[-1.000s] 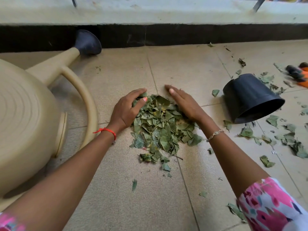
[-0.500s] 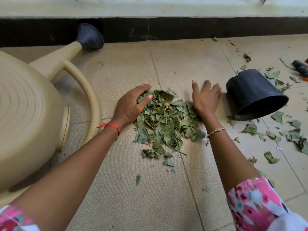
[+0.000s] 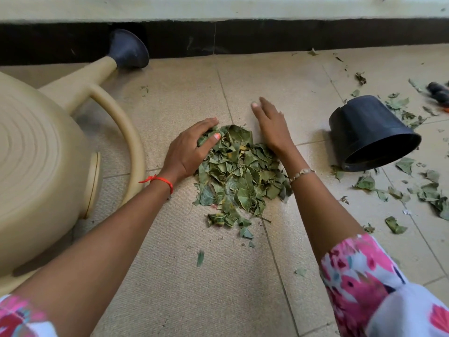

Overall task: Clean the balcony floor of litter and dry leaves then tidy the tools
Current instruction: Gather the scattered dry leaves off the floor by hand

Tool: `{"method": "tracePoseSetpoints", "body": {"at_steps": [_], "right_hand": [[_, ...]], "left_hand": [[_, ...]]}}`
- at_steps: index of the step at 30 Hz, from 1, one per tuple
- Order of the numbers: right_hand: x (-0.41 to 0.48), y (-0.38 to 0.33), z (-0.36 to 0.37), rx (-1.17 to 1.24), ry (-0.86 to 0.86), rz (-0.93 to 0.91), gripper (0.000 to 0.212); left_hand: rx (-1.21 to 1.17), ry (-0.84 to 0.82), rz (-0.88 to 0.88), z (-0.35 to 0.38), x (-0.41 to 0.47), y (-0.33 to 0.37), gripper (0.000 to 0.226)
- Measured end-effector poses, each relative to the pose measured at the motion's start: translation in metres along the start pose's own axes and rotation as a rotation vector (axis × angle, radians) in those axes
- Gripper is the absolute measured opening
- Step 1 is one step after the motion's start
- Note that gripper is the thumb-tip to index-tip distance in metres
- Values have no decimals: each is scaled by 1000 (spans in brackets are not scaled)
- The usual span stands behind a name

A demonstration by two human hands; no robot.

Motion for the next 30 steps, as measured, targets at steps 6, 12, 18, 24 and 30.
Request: {"method": "tracePoseSetpoints", "body": {"at_steps": [6,12,18,24,30], "right_hand": [[-27,-25,27,5,-386,-131,45],[-82,-27,-22,238,-184,-59,36],[-164,21,-23,97,66,111,86],[-166,-1,27,-200,88,-84,100],[-138,-19,32,161,312,115,73]], "left_hand": [[-61,-6,-36,-1,0,1,64],[-246,-57,-104,1,-5,-2,47],[-186,-83,-89,4,-20,9,69],[-36,-103,-39,16,-40,19,69],[-132,-29,-59,22,-44,26,58]]}}
Point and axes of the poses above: each hand's wrist, its own x-axis towards the middle knuckle, its own z-axis out of the palm, y = z × x, the point moved 5 cm from there along x, towards the middle knuckle, and after that the axes turned 1 degree about x, right-handed, at the moved point
